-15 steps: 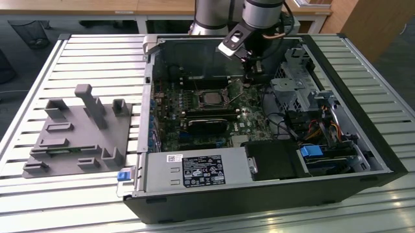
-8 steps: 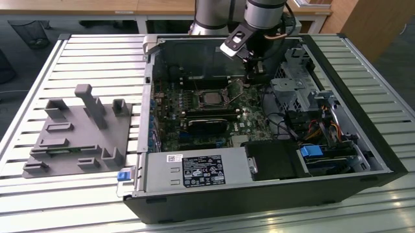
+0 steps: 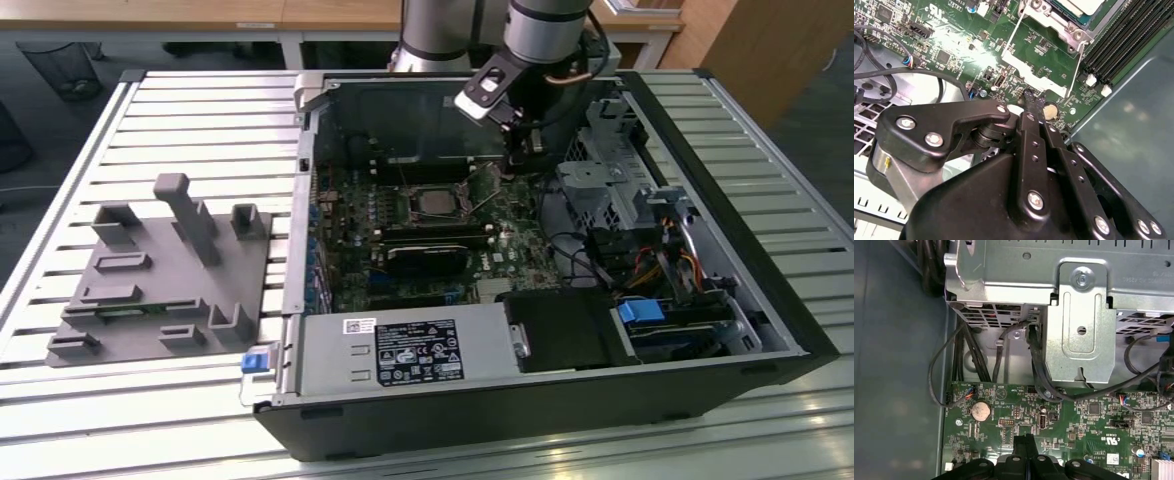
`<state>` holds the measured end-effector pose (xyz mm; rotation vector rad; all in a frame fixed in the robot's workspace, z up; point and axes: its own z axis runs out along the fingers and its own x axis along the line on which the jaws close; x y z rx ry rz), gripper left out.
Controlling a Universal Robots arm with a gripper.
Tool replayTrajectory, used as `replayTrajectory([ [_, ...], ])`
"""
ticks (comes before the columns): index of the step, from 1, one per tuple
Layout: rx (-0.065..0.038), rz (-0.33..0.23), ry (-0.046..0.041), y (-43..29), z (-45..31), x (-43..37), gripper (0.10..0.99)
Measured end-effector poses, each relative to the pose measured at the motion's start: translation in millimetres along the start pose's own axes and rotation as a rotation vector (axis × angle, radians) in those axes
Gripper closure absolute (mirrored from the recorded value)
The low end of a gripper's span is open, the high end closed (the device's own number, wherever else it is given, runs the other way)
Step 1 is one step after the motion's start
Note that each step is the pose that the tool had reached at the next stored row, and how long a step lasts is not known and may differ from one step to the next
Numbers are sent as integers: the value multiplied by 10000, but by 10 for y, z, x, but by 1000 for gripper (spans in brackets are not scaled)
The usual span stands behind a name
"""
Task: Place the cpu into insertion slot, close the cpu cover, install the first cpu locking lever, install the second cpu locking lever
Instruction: 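Close the cpu cover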
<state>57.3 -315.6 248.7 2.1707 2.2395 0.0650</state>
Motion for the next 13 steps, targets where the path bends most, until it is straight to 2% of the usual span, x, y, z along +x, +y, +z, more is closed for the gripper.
replayTrajectory([
  [7,16,1,-13,-1,56,0,980],
  [13,16,0,-14,-35,59,1,980],
])
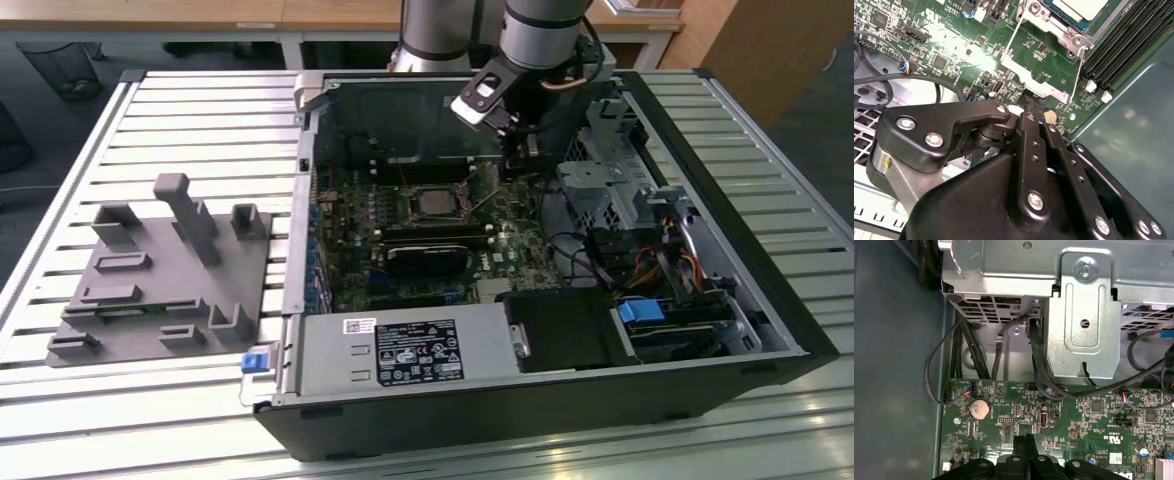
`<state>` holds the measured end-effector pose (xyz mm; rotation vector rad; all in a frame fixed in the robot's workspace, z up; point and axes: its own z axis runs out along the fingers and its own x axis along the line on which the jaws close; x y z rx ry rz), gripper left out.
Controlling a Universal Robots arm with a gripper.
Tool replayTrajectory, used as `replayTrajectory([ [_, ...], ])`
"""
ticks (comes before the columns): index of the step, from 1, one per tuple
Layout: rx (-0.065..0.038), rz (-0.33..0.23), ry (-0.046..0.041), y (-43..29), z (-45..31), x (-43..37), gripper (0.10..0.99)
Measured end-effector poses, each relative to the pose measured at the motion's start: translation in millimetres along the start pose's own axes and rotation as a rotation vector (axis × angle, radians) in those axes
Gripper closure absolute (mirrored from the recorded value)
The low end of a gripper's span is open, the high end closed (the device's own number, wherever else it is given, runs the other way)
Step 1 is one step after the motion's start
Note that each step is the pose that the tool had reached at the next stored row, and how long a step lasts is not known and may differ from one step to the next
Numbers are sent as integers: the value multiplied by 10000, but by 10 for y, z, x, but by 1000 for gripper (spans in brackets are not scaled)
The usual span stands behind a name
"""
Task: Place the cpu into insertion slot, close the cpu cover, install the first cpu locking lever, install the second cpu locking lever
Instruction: 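Close the cpu cover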
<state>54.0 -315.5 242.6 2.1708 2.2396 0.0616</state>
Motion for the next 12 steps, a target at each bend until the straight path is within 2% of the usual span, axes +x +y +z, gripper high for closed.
replayTrajectory([
  [12,0,0,0,-34,-1,1,980],
])
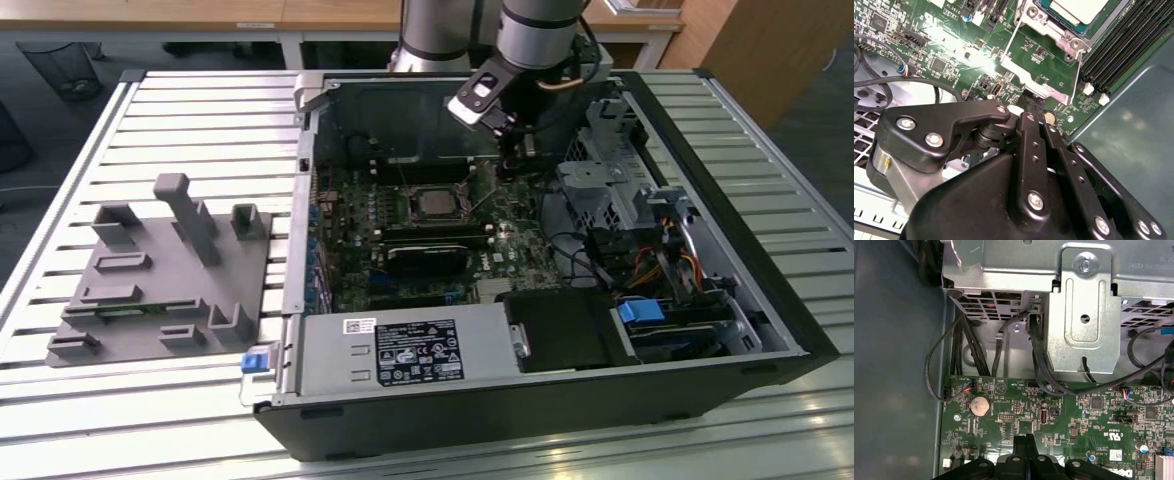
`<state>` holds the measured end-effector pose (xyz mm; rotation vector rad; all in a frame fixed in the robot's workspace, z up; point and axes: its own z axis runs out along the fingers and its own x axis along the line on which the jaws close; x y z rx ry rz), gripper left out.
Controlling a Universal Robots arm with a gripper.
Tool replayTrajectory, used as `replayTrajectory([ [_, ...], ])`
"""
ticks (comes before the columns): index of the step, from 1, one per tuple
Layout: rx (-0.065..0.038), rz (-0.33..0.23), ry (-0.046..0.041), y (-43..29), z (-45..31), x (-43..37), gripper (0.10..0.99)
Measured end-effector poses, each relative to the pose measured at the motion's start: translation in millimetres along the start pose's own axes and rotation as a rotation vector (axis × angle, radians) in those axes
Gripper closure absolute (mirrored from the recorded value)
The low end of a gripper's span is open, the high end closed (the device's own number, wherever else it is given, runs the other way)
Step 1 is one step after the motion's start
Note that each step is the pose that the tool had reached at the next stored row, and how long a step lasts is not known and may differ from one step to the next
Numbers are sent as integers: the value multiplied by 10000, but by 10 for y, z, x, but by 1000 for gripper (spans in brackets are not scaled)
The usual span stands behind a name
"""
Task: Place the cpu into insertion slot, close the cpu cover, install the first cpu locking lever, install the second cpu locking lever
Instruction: 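Close the cpu cover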
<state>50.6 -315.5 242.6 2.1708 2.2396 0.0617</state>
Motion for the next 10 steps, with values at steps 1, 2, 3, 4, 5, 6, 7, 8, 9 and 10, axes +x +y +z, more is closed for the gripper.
replayTrajectory([
  [1,0,0,0,-5,0,0,980],
  [2,0,1,0,-12,-1,1,980],
  [3,0,0,0,-19,-1,1,980],
  [4,0,0,0,-27,-1,1,980],
  [5,0,0,0,-36,-1,1,980],
  [6,0,0,0,-45,-2,1,980],
  [7,0,0,0,-54,-2,2,980],
  [8,0,0,0,-63,-3,2,980],
  [9,0,0,0,-72,-3,2,980],
  [10,0,0,0,-81,-3,2,980],
])
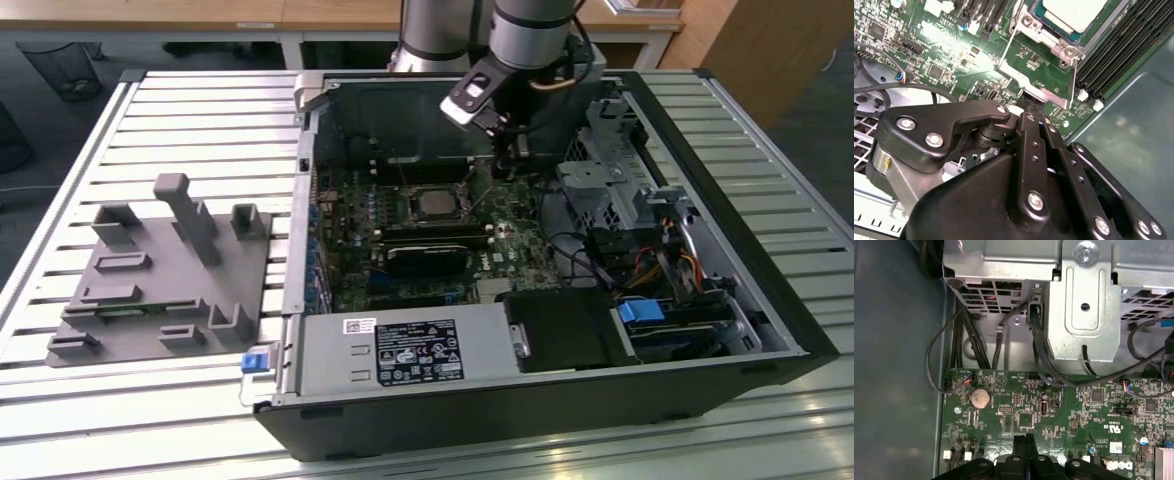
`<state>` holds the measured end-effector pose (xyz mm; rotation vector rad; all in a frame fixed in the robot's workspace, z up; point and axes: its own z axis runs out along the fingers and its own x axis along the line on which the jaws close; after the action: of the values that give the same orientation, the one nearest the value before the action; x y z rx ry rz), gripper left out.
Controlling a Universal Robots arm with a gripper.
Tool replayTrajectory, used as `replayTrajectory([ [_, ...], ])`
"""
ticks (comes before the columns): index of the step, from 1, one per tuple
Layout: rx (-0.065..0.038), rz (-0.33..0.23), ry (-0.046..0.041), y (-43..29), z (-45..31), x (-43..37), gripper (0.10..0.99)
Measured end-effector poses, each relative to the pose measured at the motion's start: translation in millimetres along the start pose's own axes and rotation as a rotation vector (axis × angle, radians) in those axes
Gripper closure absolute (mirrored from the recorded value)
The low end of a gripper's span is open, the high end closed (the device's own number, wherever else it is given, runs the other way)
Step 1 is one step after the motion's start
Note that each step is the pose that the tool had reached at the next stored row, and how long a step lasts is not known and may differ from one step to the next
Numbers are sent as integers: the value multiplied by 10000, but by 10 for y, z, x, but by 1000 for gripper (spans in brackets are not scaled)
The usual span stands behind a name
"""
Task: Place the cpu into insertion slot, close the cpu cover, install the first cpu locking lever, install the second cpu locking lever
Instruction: 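Close the cpu cover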
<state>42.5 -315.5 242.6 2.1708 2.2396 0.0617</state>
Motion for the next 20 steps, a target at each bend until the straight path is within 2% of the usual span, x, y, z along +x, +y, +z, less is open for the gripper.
replayTrajectory([
  [14,0,1,0,-150,-4,5,980],
  [20,0,1,0,-236,-5,7,980],
])
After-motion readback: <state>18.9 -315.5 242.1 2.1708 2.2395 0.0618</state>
